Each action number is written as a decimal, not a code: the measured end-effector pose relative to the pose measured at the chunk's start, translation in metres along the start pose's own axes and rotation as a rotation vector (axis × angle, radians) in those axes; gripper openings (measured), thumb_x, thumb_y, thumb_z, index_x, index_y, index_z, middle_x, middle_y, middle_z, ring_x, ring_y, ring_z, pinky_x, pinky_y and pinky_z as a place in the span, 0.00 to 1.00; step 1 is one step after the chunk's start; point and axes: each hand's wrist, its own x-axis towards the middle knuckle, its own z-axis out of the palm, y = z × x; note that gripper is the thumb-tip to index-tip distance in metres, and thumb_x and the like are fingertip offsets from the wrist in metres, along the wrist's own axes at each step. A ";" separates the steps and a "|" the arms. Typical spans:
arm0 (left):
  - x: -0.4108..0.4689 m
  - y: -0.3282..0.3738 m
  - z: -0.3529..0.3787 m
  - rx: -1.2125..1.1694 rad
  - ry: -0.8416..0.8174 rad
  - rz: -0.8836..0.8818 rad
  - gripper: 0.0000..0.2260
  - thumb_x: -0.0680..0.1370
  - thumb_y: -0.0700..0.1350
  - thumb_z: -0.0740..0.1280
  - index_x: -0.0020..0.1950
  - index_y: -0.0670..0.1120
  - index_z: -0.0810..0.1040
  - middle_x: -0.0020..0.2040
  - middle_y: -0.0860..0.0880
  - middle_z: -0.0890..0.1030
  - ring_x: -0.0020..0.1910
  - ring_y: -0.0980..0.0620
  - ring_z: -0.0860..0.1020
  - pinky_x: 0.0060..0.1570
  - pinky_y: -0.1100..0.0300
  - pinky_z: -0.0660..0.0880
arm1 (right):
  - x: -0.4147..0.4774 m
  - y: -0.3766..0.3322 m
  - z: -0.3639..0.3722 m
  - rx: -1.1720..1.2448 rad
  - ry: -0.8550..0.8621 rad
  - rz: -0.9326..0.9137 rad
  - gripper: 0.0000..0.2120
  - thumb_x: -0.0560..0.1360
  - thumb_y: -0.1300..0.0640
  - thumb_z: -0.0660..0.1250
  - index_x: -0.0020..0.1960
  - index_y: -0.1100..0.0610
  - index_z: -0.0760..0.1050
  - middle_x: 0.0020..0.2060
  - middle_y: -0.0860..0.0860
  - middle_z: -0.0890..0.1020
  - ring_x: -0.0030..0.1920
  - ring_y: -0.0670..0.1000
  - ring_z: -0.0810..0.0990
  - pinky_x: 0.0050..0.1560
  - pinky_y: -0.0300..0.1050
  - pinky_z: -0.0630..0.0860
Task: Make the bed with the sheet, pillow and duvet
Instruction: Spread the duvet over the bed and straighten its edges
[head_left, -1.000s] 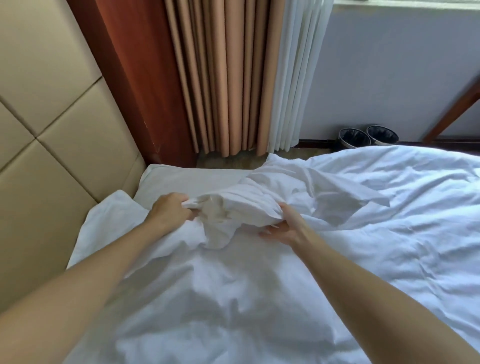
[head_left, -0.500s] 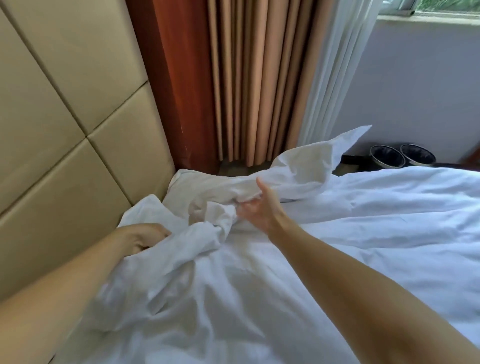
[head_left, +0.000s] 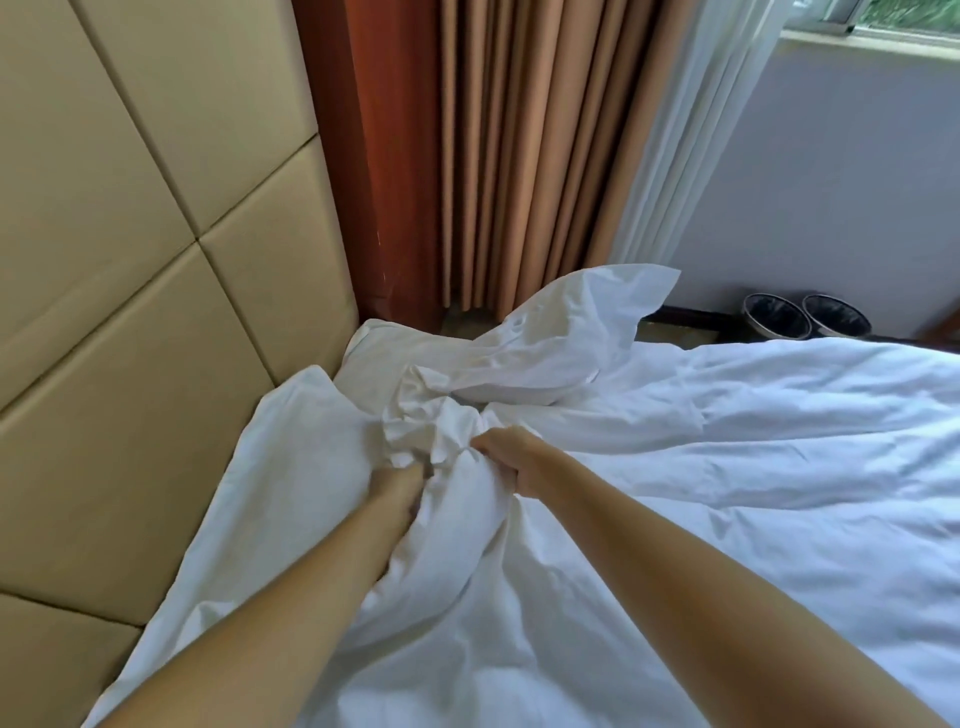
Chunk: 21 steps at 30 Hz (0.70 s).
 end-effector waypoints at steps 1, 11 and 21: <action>0.007 0.000 0.013 -0.031 -0.044 -0.032 0.08 0.81 0.37 0.59 0.42 0.37 0.71 0.42 0.41 0.75 0.32 0.48 0.76 0.27 0.68 0.72 | -0.001 0.003 -0.002 0.043 0.037 -0.020 0.19 0.75 0.62 0.61 0.65 0.64 0.68 0.52 0.56 0.76 0.50 0.54 0.76 0.44 0.43 0.74; 0.007 0.159 -0.065 -0.093 0.094 0.583 0.07 0.75 0.35 0.64 0.40 0.45 0.71 0.39 0.48 0.67 0.40 0.50 0.68 0.31 0.62 0.64 | -0.034 -0.062 0.003 0.719 0.019 -0.295 0.14 0.72 0.76 0.55 0.48 0.66 0.75 0.35 0.56 0.79 0.33 0.53 0.77 0.32 0.42 0.78; 0.051 0.045 -0.074 0.153 -0.162 0.130 0.06 0.81 0.38 0.58 0.56 0.41 0.72 0.41 0.45 0.74 0.37 0.49 0.72 0.37 0.58 0.70 | 0.005 -0.051 0.054 0.855 -0.260 -0.242 0.10 0.81 0.65 0.52 0.56 0.57 0.69 0.47 0.52 0.75 0.42 0.50 0.78 0.44 0.47 0.73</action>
